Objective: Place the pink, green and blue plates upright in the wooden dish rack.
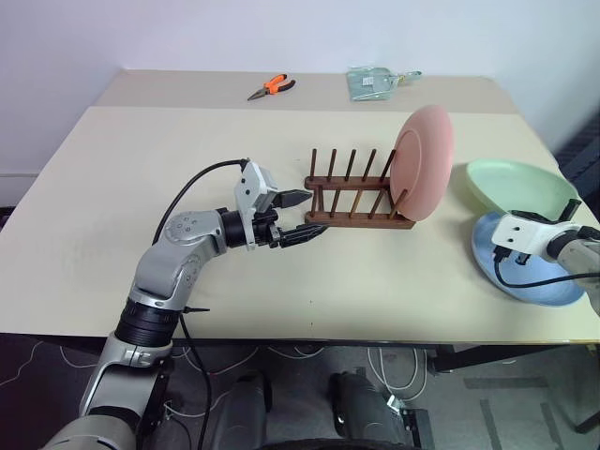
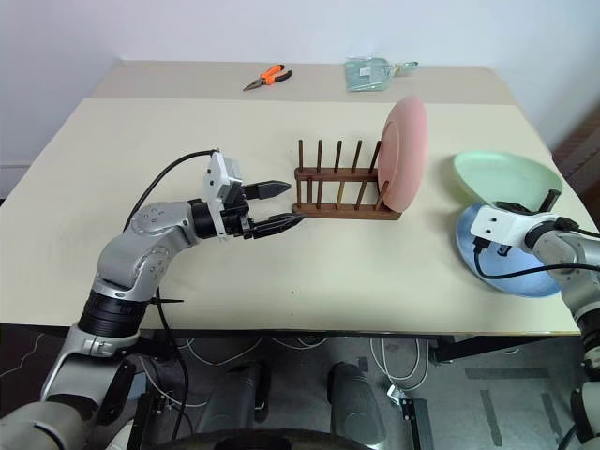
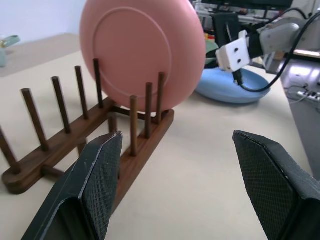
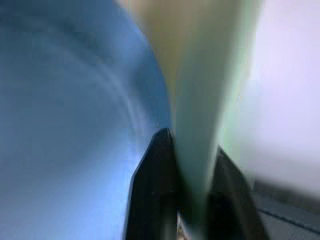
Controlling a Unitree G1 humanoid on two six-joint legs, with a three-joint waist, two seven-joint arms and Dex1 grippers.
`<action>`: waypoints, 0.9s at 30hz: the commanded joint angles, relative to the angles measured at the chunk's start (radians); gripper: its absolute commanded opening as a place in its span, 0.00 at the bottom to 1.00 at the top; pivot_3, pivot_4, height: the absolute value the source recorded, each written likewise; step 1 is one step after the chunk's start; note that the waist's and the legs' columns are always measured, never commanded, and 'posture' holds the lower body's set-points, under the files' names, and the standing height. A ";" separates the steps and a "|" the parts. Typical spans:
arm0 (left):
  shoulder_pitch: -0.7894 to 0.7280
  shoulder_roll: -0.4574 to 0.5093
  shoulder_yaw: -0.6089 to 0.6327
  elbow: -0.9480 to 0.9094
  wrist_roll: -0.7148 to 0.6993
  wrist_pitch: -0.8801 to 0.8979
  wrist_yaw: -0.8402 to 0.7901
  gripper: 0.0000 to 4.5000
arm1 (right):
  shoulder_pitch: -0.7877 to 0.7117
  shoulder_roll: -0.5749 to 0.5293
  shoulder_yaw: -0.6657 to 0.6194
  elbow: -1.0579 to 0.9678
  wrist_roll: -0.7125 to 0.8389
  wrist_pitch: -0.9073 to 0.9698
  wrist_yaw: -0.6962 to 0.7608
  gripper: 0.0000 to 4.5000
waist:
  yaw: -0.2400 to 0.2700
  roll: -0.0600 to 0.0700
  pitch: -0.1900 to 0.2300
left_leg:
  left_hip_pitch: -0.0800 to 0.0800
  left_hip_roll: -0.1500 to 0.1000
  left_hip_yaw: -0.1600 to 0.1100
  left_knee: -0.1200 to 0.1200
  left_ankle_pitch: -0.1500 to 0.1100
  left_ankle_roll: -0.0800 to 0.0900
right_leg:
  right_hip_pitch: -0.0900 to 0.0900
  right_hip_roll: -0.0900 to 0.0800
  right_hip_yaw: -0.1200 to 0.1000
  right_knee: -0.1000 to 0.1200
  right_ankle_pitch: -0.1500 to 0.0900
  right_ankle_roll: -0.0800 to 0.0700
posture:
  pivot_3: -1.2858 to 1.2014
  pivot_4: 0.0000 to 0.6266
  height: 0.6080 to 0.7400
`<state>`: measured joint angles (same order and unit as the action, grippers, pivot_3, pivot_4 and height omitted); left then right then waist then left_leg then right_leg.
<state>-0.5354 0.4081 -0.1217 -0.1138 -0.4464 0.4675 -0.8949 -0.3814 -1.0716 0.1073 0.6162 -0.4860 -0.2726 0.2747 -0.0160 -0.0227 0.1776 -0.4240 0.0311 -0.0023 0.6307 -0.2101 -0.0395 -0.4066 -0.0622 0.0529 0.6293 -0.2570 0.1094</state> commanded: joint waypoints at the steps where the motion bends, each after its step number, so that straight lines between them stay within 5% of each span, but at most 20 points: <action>1: 0.003 -0.006 0.055 -0.014 0.019 -0.065 0.047 0.81 | 0.083 -0.039 -0.167 -0.245 0.026 0.096 -0.062 0.02 | 0.002 0.000 0.000 | 0.000 0.000 0.000 0.000 0.000 0.000 | 0.000 0.000 0.000 0.000 0.000 0.000 | 0.52 0.24 0.90; 7: -0.012 0.016 0.132 0.132 0.103 -0.191 0.143 0.81 | 0.133 0.221 -0.496 -0.791 0.348 0.396 -0.043 0.02 | -0.007 0.000 0.000 | 0.002 0.001 -0.001 0.000 0.000 0.000 | 0.001 0.002 0.000 0.002 0.000 0.000 | 0.52 0.24 0.90; 11: 0.016 0.076 0.138 0.242 0.109 -0.234 0.060 0.81 | -0.029 0.453 -0.542 -1.219 1.081 0.712 -0.046 0.02 | -0.009 0.002 0.001 | 0.003 0.002 -0.002 -0.001 0.000 0.000 | 0.002 0.003 0.000 0.002 0.002 0.003 | 0.52 0.24 0.90; 16: 0.005 0.060 0.134 0.253 0.088 -0.231 0.029 0.81 | -0.095 0.592 -0.432 -1.352 1.557 0.885 -0.226 0.02 | 0.012 -0.005 -0.001 | -0.001 0.002 -0.004 0.000 0.000 0.000 | 0.002 -0.001 -0.004 0.000 0.000 0.000 | 0.52 0.24 0.90; 21: 0.016 0.043 0.127 0.203 0.073 -0.202 0.017 0.81 | -0.074 0.731 -0.294 -1.315 1.461 0.918 -0.388 0.02 | 0.005 -0.005 -0.001 | -0.002 0.001 -0.003 0.001 0.000 0.000 | 0.001 -0.002 -0.004 0.000 0.000 -0.001 | 0.52 0.24 0.90; 27: 0.062 0.044 0.117 0.100 0.032 -0.145 -0.013 0.81 | 0.006 0.746 -0.243 -1.234 1.330 0.894 -0.366 0.02 | 0.002 -0.005 -0.001 | -0.002 0.001 -0.003 0.000 0.000 0.000 | 0.000 -0.001 -0.004 0.001 0.000 -0.001 | 0.52 0.24 0.90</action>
<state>-0.4741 0.4475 -0.0072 0.0366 -0.3883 0.3146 -0.8963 -0.3755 -0.3308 -0.1387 -0.6054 0.8785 0.6477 -0.1070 -0.0144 -0.0274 0.1768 -0.4254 0.0324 -0.0053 0.6307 -0.2103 -0.0392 -0.4065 -0.0628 0.0494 0.6304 -0.2567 0.1087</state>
